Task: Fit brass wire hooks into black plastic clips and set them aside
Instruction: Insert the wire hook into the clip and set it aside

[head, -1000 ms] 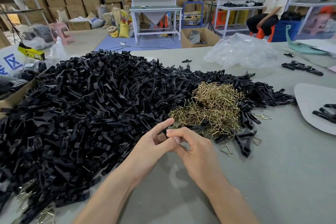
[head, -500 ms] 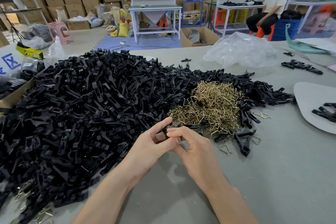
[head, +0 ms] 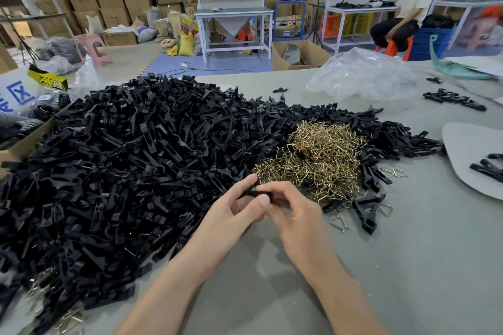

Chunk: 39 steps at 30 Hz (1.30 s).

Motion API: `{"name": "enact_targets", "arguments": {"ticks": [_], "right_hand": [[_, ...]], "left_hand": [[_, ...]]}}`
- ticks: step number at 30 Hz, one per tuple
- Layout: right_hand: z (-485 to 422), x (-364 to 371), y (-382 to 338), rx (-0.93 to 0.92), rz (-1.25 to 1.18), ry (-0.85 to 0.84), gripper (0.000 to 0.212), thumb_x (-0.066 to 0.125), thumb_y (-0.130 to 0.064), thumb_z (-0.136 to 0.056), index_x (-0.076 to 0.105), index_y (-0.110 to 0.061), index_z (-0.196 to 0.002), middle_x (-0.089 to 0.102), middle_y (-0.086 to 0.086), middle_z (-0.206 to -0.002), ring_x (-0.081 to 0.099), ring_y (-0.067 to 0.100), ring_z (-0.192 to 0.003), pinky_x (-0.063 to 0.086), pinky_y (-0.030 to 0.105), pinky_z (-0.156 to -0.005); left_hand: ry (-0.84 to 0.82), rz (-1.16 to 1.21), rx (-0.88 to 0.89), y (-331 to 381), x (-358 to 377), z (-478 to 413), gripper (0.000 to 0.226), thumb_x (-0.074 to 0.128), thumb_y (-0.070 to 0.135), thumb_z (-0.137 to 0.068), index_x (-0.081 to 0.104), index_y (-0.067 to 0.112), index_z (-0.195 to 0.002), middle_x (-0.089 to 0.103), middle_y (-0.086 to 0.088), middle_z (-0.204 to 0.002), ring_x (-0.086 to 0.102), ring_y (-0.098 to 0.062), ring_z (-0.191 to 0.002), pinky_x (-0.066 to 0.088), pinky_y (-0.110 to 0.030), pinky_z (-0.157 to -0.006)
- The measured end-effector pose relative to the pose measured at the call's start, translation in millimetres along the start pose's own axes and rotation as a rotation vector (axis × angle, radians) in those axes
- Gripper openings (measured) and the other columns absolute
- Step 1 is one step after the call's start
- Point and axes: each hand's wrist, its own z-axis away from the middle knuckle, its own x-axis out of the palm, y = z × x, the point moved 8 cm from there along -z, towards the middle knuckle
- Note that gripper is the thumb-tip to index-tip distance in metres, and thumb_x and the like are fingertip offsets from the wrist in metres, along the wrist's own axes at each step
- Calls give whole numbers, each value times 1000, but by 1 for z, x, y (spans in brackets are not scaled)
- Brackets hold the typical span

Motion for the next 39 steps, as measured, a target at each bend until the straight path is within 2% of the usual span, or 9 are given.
{"name": "enact_targets", "arguments": {"ticks": [2, 5, 7, 9, 14, 22, 25, 31, 39], "right_hand": [[-5, -6, 6, 81, -215, 23, 26, 69, -11, -93, 71, -32, -107, 75, -10, -101, 70, 8, -97, 52, 17, -86], [-9, -9, 15, 181, -462, 30, 21, 69, -19, -92, 73, -30, -109, 74, 9, -106, 72, 25, -101, 57, 30, -90], [-8, -7, 18, 222, -609, 9, 24, 67, -25, -90, 74, -27, -113, 74, 11, -110, 71, 26, -105, 57, 29, -89], [-8, -3, 20, 245, -707, -27, 26, 65, -27, -92, 73, -25, -117, 74, 12, -116, 70, 27, -111, 55, 27, -92], [-7, 4, 20, 267, -774, -59, 27, 62, -28, -95, 73, -22, -119, 73, 16, -117, 69, 30, -114, 54, 26, -94], [-6, 7, 19, 276, -761, -84, 26, 65, -32, -94, 73, -23, -117, 73, 13, -118, 69, 28, -114, 54, 25, -93], [-6, 11, 21, 289, -768, -114, 33, 67, -37, -91, 72, -21, -119, 72, 15, -120, 67, 31, -116, 54, 30, -96], [-6, 11, 26, 304, -740, -100, 25, 62, -18, -96, 74, -20, -118, 72, 17, -118, 67, 34, -116, 55, 31, -95], [-5, 8, 21, 289, -738, -91, 34, 56, 1, -98, 75, -21, -115, 73, 11, -116, 69, 28, -112, 56, 33, -95]], "left_hand": [[36, -125, 66, 6, 2, 2, 65, 73, 56, -79, 50, 41, -138, 73, 2, -114, 66, -16, -113, 50, -32, -103], [137, -311, 197, 18, 10, 9, 50, 75, 35, -86, 54, 45, -131, 68, 27, -112, 65, 3, -103, 47, -8, -82], [223, -413, 265, 25, 11, 14, 45, 74, 35, -87, 53, 50, -124, 65, 29, -107, 64, 0, -99, 49, -13, -77], [270, -513, 296, 30, 11, 17, 40, 69, 51, -83, 49, 53, -118, 64, 29, -105, 63, 0, -98, 52, -20, -76], [344, -597, 296, 28, 6, 19, 39, 61, 62, -76, 46, 54, -111, 64, 22, -95, 64, -2, -89, 57, -35, -69], [412, -707, 302, 36, 7, 23, 37, 53, 67, -73, 42, 52, -105, 56, 38, -98, 59, 8, -83, 49, -19, -64], [419, -620, 283, 34, 3, 22, 32, 53, 64, -72, 46, 45, -97, 62, 27, -84, 61, 0, -69, 49, -22, -59], [398, -433, 280, 33, 1, 19, 23, 55, 56, -74, 53, 39, -89, 58, 12, -60, 48, -3, -50, 38, -13, -49], [387, -462, 284, 31, 7, 22, 28, 58, 58, -74, 49, 45, -97, 62, 17, -69, 55, -4, -56, 41, -14, -51]]}}
